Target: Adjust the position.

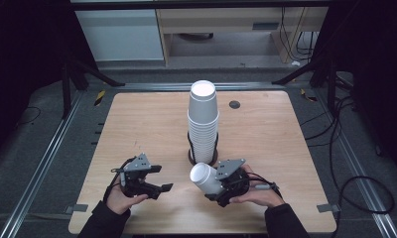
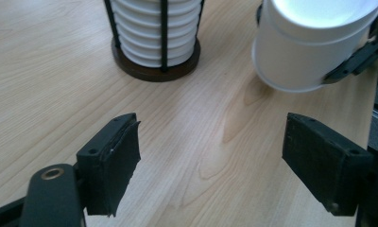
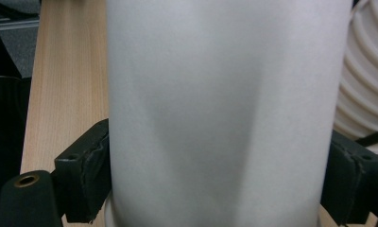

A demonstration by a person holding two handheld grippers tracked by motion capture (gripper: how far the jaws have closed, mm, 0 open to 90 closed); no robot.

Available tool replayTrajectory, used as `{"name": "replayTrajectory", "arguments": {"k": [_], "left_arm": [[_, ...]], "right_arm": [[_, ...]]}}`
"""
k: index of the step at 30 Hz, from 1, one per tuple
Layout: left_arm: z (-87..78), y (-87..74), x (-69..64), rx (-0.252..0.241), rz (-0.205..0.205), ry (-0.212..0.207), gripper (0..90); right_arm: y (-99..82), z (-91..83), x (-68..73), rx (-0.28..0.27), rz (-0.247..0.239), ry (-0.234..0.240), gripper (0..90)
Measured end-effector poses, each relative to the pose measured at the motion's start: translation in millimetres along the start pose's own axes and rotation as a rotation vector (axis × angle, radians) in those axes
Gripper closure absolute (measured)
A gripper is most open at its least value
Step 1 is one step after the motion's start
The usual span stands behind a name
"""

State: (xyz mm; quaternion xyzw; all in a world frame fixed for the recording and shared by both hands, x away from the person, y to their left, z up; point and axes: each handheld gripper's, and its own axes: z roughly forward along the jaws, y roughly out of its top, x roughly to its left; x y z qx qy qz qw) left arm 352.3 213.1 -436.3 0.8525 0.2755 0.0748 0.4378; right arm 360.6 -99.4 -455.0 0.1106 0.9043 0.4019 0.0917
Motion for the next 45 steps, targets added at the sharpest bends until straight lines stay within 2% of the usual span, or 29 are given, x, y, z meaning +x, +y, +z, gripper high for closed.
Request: {"name": "replayTrajectory", "arguments": {"k": [6, 18, 30, 45], "left_arm": [[4.7, 7.1, -8.9, 0.004, 0.032, -0.038, 18.3], [20.7, 18.0, -23.8, 0.026, 0.058, -0.116, 15.4], [25.8, 24.0, -29.5, 0.035, 0.062, -0.132, 15.2], [37.1, 22.6, -31.1, 0.079, 0.063, -0.150, 16.5]], "right_arm": [[7.3, 8.5, -0.2, 0.008, -0.031, 0.006, 13.3], [17.4, 15.8, 2.1, 0.025, -0.083, 0.005, 13.4], [23.8, 29.2, 9.3, 0.056, -0.131, 0.016, 13.4], [29.4, 44.4, 19.2, 0.098, -0.182, 0.025, 13.3]]}}
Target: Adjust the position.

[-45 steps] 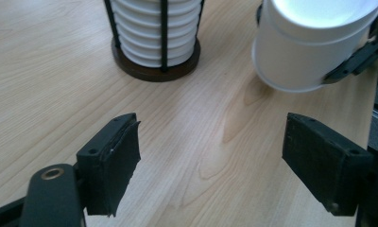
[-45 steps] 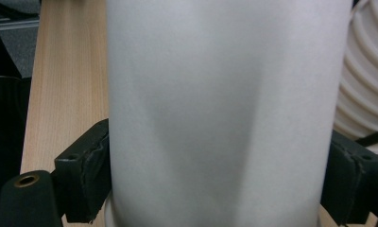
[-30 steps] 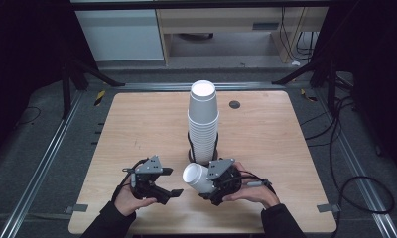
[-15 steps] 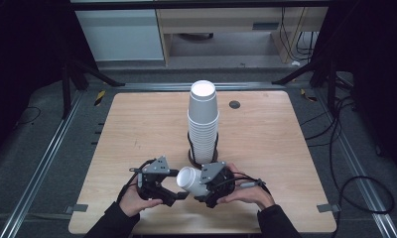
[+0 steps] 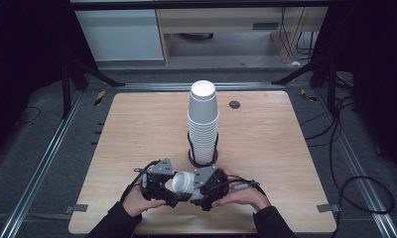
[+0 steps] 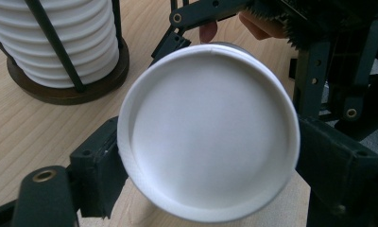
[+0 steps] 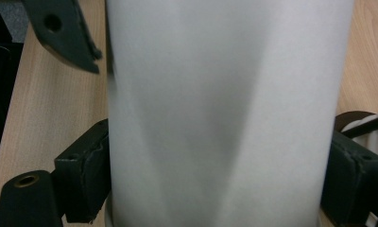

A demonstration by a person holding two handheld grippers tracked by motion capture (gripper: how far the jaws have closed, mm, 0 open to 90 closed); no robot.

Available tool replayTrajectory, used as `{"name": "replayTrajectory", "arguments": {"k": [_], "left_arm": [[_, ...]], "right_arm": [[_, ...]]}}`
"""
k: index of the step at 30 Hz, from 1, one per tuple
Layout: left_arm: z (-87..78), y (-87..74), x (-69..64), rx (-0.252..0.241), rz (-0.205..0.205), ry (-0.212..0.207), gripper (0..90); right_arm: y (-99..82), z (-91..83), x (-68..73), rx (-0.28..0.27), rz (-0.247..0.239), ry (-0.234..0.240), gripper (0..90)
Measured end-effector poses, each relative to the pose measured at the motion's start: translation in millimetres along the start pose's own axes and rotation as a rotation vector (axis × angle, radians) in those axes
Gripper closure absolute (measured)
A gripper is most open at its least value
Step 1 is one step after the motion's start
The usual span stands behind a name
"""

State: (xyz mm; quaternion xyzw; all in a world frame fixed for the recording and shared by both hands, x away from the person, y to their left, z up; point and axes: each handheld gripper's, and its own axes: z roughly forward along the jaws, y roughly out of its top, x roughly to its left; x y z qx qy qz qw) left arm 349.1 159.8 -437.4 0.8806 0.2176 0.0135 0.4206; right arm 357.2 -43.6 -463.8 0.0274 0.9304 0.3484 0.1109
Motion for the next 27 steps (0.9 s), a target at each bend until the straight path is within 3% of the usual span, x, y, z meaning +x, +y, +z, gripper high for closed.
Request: {"name": "replayTrajectory", "arguments": {"k": [17, 27], "left_arm": [[-1.9, -1.4, 1.4, -0.009, -0.024, -0.005, 21.2], [-9.1, -0.6, 0.6, -0.044, -0.023, -0.012, 22.6]], "right_arm": [[3.5, 2.3, 2.2, -0.002, -0.010, -0.001, 13.0], [5.8, -0.5, 0.7, -0.035, 0.018, 0.012, 11.3]]}}
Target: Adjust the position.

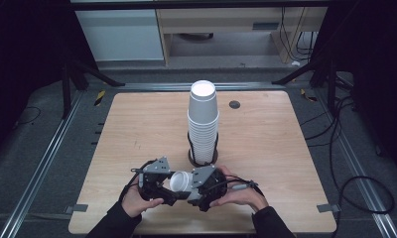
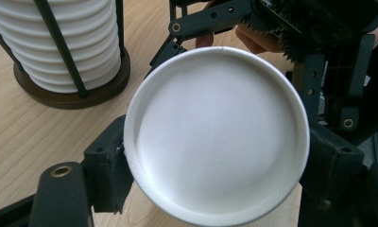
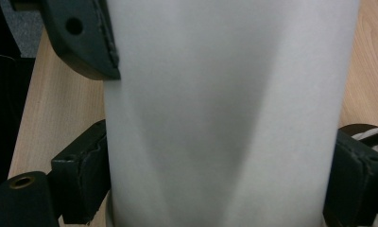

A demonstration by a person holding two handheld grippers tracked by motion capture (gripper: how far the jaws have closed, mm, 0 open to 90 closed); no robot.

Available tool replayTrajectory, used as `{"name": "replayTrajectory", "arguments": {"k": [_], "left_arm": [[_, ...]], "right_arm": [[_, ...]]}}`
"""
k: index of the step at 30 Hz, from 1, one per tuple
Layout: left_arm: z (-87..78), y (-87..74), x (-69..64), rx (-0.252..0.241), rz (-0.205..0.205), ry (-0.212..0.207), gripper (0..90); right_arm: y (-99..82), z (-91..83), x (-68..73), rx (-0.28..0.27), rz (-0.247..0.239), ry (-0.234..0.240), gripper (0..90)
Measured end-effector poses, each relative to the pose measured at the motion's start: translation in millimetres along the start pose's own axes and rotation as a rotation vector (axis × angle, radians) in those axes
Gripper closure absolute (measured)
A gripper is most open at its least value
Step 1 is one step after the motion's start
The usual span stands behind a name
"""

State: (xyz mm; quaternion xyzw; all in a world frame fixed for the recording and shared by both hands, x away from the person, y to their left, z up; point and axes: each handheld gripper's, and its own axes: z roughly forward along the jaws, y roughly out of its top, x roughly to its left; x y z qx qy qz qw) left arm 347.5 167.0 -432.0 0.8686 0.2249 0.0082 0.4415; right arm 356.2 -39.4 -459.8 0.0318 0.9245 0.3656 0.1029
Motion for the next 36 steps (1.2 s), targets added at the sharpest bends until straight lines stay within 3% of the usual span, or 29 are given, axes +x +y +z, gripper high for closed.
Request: {"name": "replayTrajectory", "arguments": {"k": [12, 26, 31, 36], "left_arm": [[-3.0, -0.1, 1.0, -0.006, 0.003, 0.025, 23.2], [-17.2, -3.9, 12.9, -0.025, -0.011, 0.069, 23.0], [-29.3, -5.4, 20.3, -0.074, -0.027, 0.085, 23.0], [-37.8, -5.7, 22.7, -0.127, -0.033, 0.078, 23.0]], "right_arm": [[0.0, -7.6, -5.5, -0.043, 0.058, -0.002, 6.7], [-1.1, -33.6, -12.9, -0.108, 0.075, -0.061, 6.0], [-10.2, -55.5, -22.7, -0.163, 0.150, -0.104, 6.2], [-20.9, -65.8, -26.8, -0.218, 0.220, -0.110, 6.4]]}}
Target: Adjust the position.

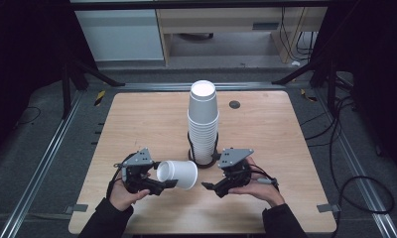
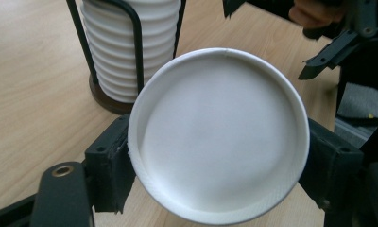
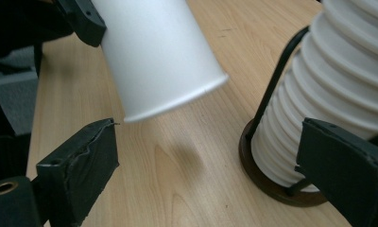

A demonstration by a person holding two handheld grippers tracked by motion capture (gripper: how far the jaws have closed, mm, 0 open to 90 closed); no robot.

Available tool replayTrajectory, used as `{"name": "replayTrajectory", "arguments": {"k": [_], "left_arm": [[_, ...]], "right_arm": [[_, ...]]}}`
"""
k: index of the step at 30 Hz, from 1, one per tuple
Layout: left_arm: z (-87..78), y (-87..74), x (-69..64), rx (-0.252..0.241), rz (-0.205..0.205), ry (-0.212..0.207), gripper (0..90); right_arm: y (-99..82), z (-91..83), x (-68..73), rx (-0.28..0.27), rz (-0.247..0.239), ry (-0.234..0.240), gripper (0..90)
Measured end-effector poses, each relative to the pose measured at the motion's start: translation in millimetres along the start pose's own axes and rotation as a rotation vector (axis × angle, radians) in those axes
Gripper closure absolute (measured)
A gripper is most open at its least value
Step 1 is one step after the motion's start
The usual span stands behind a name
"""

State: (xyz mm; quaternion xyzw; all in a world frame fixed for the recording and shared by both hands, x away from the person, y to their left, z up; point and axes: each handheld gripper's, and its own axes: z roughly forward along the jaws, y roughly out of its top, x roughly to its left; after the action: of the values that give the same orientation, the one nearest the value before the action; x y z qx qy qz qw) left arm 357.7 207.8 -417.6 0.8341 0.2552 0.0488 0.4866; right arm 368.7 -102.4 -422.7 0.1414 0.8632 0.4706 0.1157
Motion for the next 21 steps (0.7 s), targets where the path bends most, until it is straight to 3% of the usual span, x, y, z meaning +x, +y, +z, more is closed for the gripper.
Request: {"name": "replayTrajectory", "arguments": {"k": [1, 5, 9, 10, 11, 21], "left_arm": [[-4.8, 0.6, 1.1, -0.040, -0.008, -0.018, 23.0], [-10.9, 2.0, 1.5, -0.094, -0.016, -0.054, 23.0], [-15.0, 3.7, -0.3, -0.137, -0.015, -0.102, 23.0], [-15.0, 3.7, -0.3, -0.137, -0.015, -0.102, 22.9], [-15.1, 4.5, -2.0, -0.148, -0.015, -0.122, 23.0], [-8.6, 7.4, -13.5, -0.150, 0.016, -0.184, 22.9]], "right_arm": [[-5.6, -4.0, -2.4, -0.028, 0.043, 0.012, 6.6], [-10.5, -6.0, -3.2, -0.042, 0.071, 0.024, 6.7], [-14.5, -4.0, -0.3, -0.068, 0.102, 0.084, 6.6], [-14.5, -4.0, -0.3, -0.068, 0.102, 0.084, 6.6], [-14.7, -1.5, 3.3, -0.073, 0.103, 0.122, 6.5], [-11.4, 12.2, 14.9, -0.074, 0.086, 0.210, 6.2]]}}
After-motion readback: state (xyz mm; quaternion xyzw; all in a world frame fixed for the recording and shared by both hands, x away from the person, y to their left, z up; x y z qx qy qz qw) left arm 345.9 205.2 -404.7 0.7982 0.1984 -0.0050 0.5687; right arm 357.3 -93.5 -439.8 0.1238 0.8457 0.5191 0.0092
